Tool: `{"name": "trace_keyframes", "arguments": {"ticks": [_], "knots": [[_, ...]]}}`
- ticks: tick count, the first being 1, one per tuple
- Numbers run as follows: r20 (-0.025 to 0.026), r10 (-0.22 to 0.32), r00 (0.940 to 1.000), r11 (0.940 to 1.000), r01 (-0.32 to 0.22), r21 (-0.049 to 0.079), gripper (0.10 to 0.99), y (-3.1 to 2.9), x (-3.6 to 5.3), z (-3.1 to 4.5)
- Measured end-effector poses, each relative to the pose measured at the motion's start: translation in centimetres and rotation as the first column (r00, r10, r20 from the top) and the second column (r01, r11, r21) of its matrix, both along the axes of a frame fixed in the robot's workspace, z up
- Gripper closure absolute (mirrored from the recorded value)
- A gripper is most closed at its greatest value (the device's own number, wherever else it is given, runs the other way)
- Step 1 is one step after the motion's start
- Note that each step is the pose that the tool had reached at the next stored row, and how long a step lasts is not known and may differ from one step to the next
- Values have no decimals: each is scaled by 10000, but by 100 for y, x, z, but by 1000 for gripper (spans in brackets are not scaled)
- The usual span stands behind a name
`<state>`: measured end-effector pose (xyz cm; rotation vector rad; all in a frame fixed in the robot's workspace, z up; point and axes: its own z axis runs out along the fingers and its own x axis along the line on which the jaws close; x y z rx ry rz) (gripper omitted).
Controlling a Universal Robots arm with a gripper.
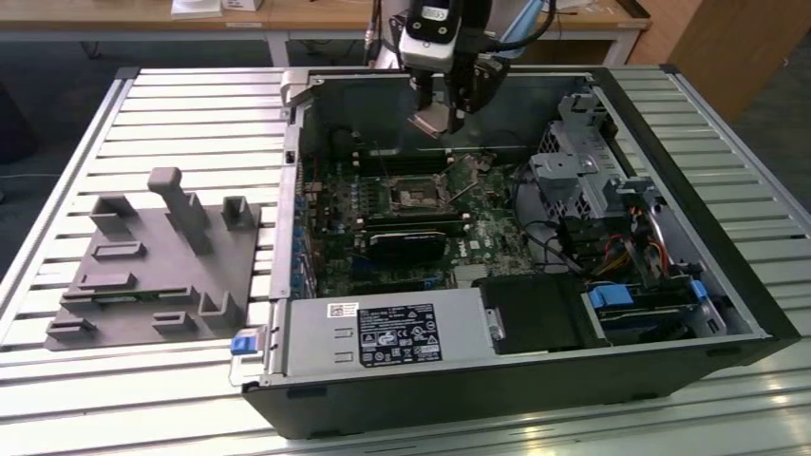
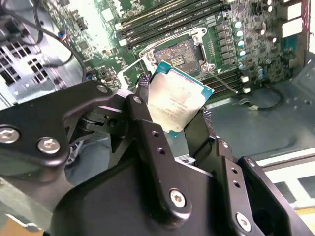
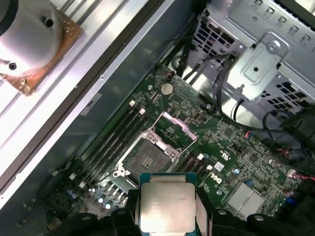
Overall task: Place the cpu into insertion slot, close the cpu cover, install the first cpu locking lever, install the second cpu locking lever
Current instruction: 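Place the cpu into insertion slot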
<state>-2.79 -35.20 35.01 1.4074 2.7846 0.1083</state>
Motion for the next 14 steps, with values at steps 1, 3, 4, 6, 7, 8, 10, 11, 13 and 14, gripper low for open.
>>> {"name": "trace_keyframes", "arguments": {"ticks": [1,3,4,6,7,8,10,11,13,14], "knots": [[-1,-166,9999,9999,166,-2,549,0,0,-3],[0,-485,9988,9988,485,-5,549,0,0,-10],[0,-652,9979,9979,652,-9,549,0,0,-13],[0,-974,9952,9952,974,-13,549,0,0,-21],[0,-1141,9935,9935,1141,-13,549,0,0,-25],[1,-1304,9915,9915,1304,-13,549,0,0,-29],[0,-1642,9864,9864,1642,-15,549,0,0,-37],[1,-1813,9834,9834,1813,-15,549,0,0,-41],[1,-2144,9768,9767,2144,-16,549,0,0,-49],[1,-2477,9688,9688,2477,-15,549,0,0,-57]]}}
